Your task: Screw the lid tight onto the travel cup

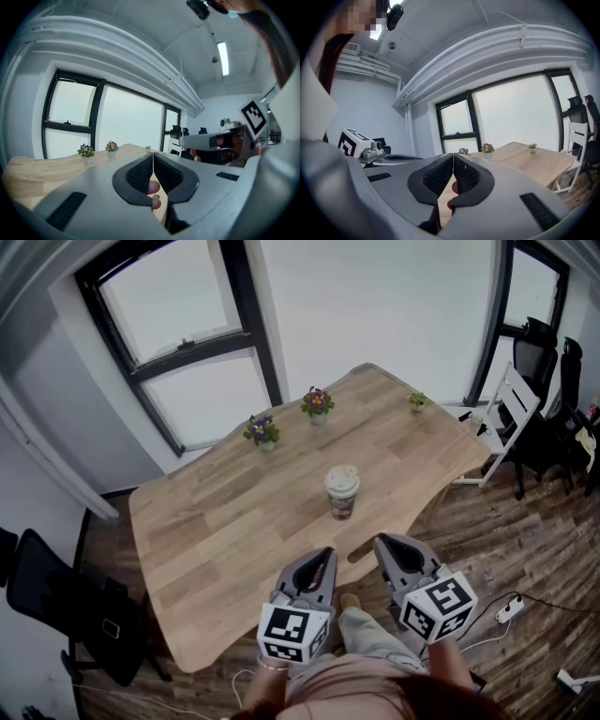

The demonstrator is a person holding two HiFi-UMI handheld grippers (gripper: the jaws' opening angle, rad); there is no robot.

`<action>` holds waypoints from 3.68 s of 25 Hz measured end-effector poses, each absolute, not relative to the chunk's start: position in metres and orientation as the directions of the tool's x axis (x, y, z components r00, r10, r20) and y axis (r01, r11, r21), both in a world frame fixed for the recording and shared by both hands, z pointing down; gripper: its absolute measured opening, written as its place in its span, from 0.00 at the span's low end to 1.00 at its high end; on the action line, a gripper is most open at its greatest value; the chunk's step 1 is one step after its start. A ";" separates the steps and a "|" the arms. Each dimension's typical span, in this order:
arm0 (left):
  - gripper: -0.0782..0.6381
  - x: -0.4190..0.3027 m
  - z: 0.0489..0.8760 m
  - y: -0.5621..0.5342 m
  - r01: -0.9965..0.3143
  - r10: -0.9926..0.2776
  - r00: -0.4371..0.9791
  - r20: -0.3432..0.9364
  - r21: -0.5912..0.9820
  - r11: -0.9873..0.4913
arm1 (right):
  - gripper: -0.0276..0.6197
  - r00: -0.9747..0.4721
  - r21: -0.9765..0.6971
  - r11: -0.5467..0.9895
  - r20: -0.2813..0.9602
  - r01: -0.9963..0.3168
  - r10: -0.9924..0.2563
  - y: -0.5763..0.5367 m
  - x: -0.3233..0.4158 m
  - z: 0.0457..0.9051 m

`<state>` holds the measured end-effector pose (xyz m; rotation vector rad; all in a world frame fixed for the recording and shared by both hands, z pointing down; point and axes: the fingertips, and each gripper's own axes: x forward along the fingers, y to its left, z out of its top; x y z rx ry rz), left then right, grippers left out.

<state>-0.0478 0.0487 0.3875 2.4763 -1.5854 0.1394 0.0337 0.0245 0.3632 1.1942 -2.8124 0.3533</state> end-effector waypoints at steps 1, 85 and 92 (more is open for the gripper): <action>0.11 -0.048 0.389 0.043 -0.906 -0.887 0.423 0.186 0.118 -0.407 | 0.04 -0.698 -0.184 0.674 0.151 -0.716 -0.700 0.018 0.033 0.363; 0.60 -0.034 0.603 -0.168 -0.810 -0.680 0.509 0.527 0.025 -0.586 | 0.62 -0.911 -0.082 0.988 0.404 -0.134 -0.090 -0.168 -0.062 0.509; 0.60 -0.035 0.602 -0.169 -0.855 -0.723 0.452 0.522 0.023 -0.518 | 0.62 -0.909 -0.086 0.967 0.371 -0.239 -0.192 -0.170 -0.060 0.509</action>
